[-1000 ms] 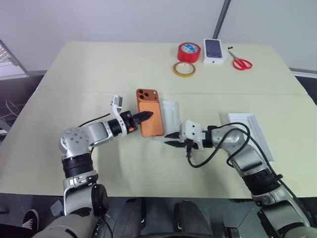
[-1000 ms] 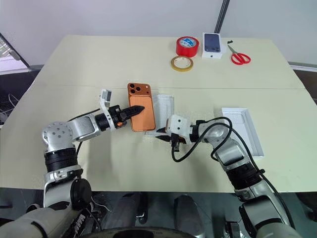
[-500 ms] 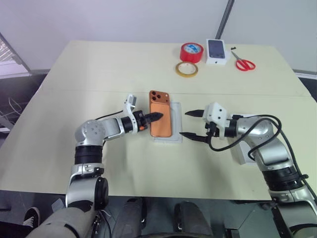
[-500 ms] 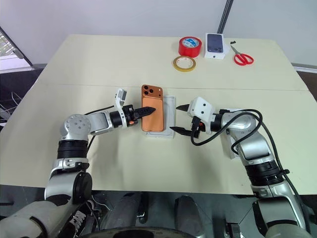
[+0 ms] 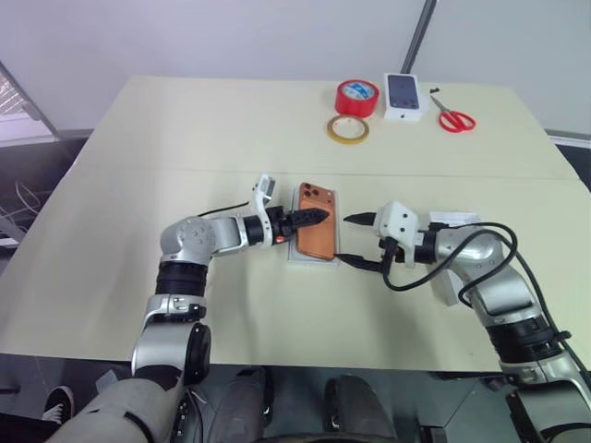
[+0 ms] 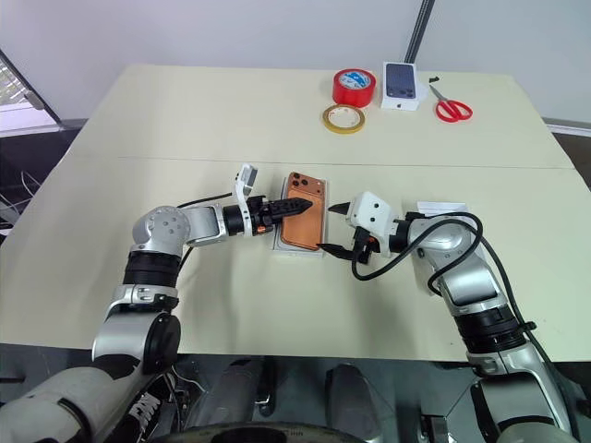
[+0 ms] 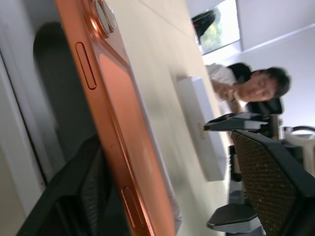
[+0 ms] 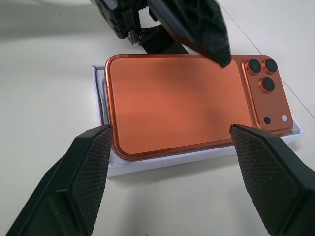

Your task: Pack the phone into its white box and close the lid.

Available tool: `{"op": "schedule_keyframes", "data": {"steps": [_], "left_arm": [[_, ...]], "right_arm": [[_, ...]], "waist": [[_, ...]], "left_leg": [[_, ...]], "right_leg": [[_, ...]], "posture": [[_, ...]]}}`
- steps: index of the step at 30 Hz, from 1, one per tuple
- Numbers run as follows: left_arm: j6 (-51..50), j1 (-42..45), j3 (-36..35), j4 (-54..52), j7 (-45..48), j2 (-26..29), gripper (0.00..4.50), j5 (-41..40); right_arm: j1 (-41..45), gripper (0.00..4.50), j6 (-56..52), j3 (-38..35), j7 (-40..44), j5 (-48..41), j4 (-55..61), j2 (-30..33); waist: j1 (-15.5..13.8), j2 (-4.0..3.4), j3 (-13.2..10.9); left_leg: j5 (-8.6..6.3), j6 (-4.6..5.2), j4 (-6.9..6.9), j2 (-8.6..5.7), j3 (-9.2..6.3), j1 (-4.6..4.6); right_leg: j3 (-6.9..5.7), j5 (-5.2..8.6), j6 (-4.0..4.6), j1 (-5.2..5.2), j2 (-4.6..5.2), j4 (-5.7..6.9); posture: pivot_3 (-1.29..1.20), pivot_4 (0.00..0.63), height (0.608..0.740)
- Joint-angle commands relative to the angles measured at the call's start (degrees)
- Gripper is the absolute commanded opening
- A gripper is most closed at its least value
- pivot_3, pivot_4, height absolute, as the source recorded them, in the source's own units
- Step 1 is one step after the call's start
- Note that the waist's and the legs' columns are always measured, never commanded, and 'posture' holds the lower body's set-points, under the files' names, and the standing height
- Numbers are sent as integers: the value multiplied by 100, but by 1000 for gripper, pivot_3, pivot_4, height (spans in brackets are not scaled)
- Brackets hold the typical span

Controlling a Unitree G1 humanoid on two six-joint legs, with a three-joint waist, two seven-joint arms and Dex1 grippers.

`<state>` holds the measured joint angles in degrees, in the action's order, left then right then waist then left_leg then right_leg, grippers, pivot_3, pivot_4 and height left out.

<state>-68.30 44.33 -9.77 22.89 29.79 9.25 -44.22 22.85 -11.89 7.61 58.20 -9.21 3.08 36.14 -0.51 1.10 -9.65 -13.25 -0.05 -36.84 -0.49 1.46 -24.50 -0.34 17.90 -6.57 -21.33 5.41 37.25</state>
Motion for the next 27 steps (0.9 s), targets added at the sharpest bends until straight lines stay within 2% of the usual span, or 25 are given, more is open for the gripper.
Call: {"op": "schedule_keyframes", "data": {"steps": [1,5,14,16,18,20,23,27], "left_arm": [[-227,35,172,-406,51,244,3590,95],[-517,104,389,-756,-155,519,3590,278],[-952,314,202,-1238,-451,745,3590,282],[-593,222,298,-1436,-407,856,3590,431],[-429,175,-29,-1427,-431,822,3590,332],[17,-76,79,-1458,-364,1025,3590,626],[484,-381,285,-1405,-274,1277,2688,977],[1100,-591,891,-1575,-109,1368,674,1485]], "right_arm": [[114,3983,145,-8,-21,17,50,-8],[171,3983,182,19,-33,32,-22,-27],[228,3983,288,73,-91,92,-133,-140],[264,3983,351,98,-120,174,-169,-143],[309,3983,405,73,-194,250,-273,-131],[370,3983,450,53,-323,424,-467,-53],[453,3086,478,-14,-457,540,-731,13],[612,1017,963,67,-845,932,-1112,-37]], "waist": [[12,0,0],[14,0,0],[-1,0,0],[-1,-1,-1],[-1,-1,-1],[2,-2,-1],[25,-2,-1],[-6,-4,-2]], "left_leg": [[1,-2,1,0,0,0],[3,-6,0,1,0,0],[4,-8,-2,1,-1,0],[4,-8,-3,1,0,0],[5,-9,-3,0,0,-1],[5,-9,-3,1,0,-1],[5,-10,-1,1,1,1],[5,-10,-2,1,2,-2]], "right_leg": [[0,0,0,0,0,0],[0,0,0,1,-2,0],[1,0,0,2,-1,0],[0,0,0,2,-1,0],[1,0,0,1,-1,0],[0,0,0,0,-1,1],[1,0,0,1,-1,0],[2,0,0,-1,1,-1]], "posture": [[0,150,728],[0,150,728],[0,150,728],[0,150,728],[0,150,728],[0,150,728],[0,150,728],[0,150,728]]}}
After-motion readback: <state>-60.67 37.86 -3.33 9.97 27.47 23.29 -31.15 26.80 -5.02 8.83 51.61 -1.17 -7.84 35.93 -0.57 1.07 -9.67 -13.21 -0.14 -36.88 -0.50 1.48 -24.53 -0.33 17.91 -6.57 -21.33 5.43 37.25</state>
